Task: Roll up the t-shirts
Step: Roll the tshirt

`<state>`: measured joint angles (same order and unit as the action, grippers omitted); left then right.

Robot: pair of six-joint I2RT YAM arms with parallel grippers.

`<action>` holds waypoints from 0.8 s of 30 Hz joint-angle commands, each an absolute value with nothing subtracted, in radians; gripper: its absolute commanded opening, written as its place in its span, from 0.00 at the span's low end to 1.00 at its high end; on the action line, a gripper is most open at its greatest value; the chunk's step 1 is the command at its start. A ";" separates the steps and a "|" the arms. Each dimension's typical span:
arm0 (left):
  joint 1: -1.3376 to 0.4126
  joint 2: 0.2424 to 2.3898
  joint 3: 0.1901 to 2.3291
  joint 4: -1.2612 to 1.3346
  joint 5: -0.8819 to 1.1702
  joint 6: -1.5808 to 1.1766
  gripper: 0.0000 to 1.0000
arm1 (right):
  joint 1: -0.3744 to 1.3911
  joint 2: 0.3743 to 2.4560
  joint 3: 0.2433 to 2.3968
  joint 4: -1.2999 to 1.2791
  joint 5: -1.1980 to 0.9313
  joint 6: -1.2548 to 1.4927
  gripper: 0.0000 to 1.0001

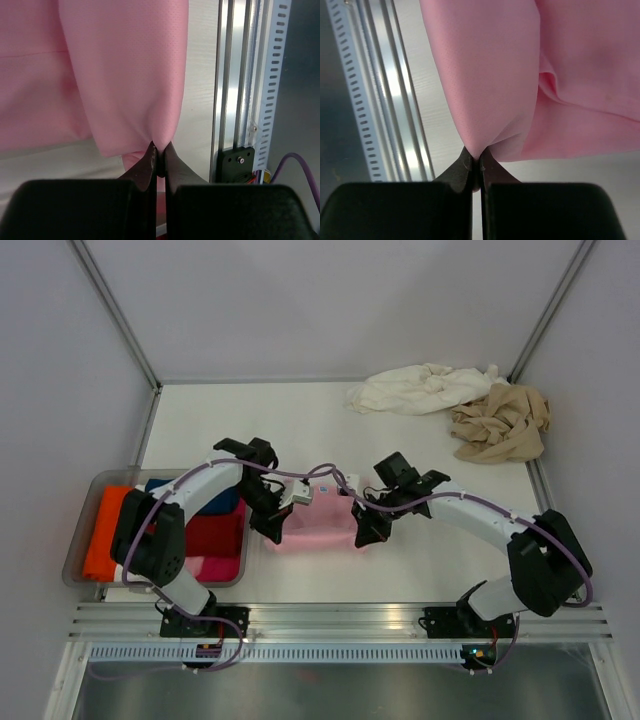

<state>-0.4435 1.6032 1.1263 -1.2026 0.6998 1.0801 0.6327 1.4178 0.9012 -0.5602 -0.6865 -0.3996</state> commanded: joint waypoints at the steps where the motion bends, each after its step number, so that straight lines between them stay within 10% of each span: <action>1: -0.411 1.634 1.180 -1.287 0.747 1.169 0.02 | 0.617 1.486 0.930 -0.618 -0.885 -0.307 0.00; 10: -0.399 1.739 1.230 -1.241 0.747 1.102 0.08 | 0.535 1.440 0.721 -0.336 -0.939 0.060 0.00; 15: -0.388 1.756 1.256 -1.079 0.683 0.939 0.49 | 0.460 1.545 0.744 -0.348 -0.956 0.043 0.00; 24: -0.394 1.664 1.237 -1.028 0.747 0.910 0.72 | 0.382 1.629 0.782 -0.379 -1.002 0.029 0.00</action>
